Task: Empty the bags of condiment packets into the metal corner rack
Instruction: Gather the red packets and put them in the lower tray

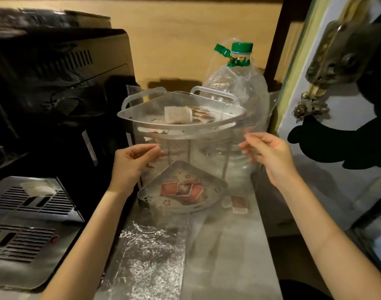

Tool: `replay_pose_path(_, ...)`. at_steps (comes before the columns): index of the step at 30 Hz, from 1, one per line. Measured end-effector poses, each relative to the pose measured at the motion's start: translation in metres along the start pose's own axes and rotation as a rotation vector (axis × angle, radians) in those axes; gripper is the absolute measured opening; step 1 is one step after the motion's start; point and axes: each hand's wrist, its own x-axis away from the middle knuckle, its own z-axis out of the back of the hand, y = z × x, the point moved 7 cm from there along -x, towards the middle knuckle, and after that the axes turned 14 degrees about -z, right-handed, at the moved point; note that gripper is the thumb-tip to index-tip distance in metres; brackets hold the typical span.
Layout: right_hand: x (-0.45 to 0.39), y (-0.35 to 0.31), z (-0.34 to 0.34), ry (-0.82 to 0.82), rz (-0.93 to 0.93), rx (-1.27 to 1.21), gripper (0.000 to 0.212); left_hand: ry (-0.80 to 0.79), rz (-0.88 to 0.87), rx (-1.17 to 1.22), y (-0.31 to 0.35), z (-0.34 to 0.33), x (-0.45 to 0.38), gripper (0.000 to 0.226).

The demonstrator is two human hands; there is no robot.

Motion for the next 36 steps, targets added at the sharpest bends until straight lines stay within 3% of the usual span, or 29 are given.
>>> replay_pose_path(8, 0.026, 0.029, 0.021, 0.070, -0.130, 0.037, 0.008, -0.128, 0.302, 0.038, -0.017, -0.015, 0.037, 0.009)
replay_pose_path(14, 0.050, 0.084, 0.039, 0.139, -0.321, 0.078, 0.014, -0.220, 0.560, 0.145, -0.046, -0.028, 0.087, 0.024)
replay_pose_path(20, 0.070, 0.134, 0.051, 0.193, -0.484, 0.083, 0.016, -0.347, 0.709, 0.200, -0.068, -0.030, 0.138, 0.068)
replay_pose_path(23, 0.079, 0.155, 0.053, 0.188, -0.614, -0.007, 0.019, -0.415, 0.728, 0.133, -0.073, -0.029, 0.158, 0.074)
replay_pose_path(26, 0.090, 0.170, 0.045, 0.069, -0.760, -0.164, 0.034, -0.288, 0.732, 0.094, -0.077, -0.024, 0.163, 0.078)
replay_pose_path(28, 0.095, 0.172, 0.040, -0.010, -0.759, -0.206, 0.046, -0.236, 0.721, 0.104, -0.079, -0.022, 0.163, 0.082)
replay_pose_path(31, 0.098, 0.174, 0.042, 0.004, -0.660, -0.134, 0.070, -0.174, 0.702, 0.128, -0.079, -0.020, 0.162, 0.091)
replay_pose_path(34, 0.100, 0.169, 0.045, 0.070, -0.591, -0.054, 0.064, -0.156, 0.657, 0.103, -0.077, -0.018, 0.158, 0.085)
replay_pose_path(36, 0.099, 0.164, 0.043, 0.066, -0.552, 0.002, 0.042, -0.170, 0.633, 0.098, -0.073, -0.019, 0.155, 0.069)
